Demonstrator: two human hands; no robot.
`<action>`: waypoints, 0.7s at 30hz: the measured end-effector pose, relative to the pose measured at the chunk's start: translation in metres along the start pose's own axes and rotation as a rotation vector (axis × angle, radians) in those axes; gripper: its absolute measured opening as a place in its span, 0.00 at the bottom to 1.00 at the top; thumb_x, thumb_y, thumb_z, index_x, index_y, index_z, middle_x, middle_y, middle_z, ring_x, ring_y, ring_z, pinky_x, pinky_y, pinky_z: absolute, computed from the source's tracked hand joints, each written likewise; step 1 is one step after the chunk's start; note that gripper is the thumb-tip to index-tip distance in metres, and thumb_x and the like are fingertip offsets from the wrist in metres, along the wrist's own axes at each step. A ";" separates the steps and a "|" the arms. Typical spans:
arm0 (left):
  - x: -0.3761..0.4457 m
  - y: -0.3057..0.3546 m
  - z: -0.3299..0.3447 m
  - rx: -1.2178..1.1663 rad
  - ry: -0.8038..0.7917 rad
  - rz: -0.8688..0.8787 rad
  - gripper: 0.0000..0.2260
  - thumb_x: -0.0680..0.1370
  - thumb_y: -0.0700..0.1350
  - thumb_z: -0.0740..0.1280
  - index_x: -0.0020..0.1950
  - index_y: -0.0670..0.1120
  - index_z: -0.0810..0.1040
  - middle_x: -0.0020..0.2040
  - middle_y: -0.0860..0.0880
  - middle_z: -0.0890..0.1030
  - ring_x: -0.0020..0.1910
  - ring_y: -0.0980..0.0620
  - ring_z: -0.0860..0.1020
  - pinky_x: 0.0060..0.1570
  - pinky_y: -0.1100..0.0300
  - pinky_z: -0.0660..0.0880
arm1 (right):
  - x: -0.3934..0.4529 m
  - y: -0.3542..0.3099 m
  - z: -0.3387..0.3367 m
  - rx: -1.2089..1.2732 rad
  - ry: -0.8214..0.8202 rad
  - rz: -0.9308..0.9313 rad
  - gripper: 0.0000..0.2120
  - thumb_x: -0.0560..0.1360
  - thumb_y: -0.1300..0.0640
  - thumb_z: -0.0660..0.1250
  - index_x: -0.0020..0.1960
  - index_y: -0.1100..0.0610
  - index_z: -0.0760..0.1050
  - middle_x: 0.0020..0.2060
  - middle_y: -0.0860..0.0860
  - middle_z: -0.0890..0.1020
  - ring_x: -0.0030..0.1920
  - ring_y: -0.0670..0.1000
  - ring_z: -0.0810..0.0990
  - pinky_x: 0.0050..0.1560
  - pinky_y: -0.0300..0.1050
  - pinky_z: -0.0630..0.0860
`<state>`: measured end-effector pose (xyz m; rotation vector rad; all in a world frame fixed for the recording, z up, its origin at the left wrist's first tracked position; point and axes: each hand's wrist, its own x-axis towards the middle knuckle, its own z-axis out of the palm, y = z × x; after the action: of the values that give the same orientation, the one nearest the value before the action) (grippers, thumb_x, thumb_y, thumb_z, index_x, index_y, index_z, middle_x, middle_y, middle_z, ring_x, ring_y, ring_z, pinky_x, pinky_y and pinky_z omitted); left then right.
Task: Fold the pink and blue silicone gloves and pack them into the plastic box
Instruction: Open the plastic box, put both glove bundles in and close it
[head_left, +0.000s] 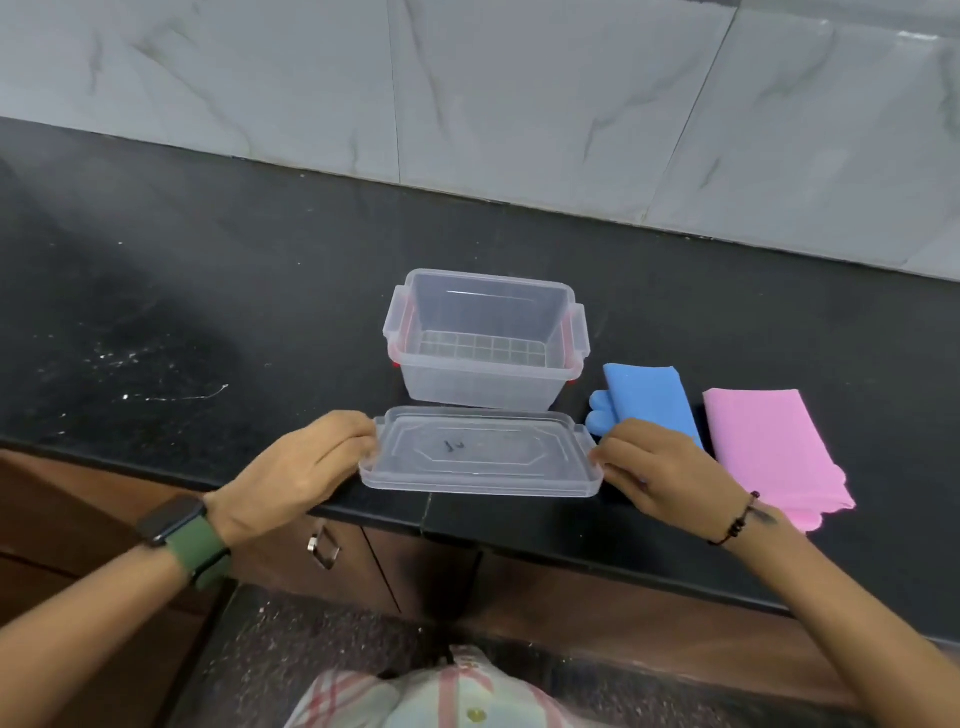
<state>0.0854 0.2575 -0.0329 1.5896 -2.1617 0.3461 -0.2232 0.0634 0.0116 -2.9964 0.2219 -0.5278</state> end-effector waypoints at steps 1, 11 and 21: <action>0.002 -0.002 -0.001 0.019 -0.018 0.053 0.16 0.83 0.43 0.50 0.52 0.36 0.75 0.52 0.39 0.78 0.53 0.47 0.73 0.59 0.55 0.71 | -0.002 0.001 0.002 -0.015 -0.019 -0.016 0.29 0.82 0.50 0.46 0.39 0.64 0.80 0.33 0.55 0.81 0.32 0.56 0.80 0.31 0.43 0.78; 0.008 -0.011 -0.002 0.209 -0.182 0.368 0.25 0.83 0.38 0.45 0.50 0.34 0.82 0.49 0.38 0.84 0.50 0.41 0.83 0.50 0.47 0.80 | -0.004 0.001 0.015 -0.182 -0.141 -0.169 0.08 0.63 0.71 0.74 0.33 0.63 0.76 0.29 0.57 0.77 0.28 0.57 0.75 0.28 0.45 0.76; 0.004 -0.009 0.000 0.235 -0.245 0.471 0.29 0.83 0.37 0.41 0.49 0.36 0.83 0.49 0.39 0.84 0.50 0.42 0.83 0.51 0.49 0.79 | -0.016 -0.002 0.031 -0.310 -0.112 -0.171 0.13 0.70 0.68 0.57 0.36 0.60 0.79 0.30 0.54 0.78 0.30 0.55 0.77 0.35 0.44 0.77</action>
<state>0.0930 0.2516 -0.0314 1.2700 -2.7723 0.5933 -0.2274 0.0698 -0.0226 -3.3564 0.0417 -0.3663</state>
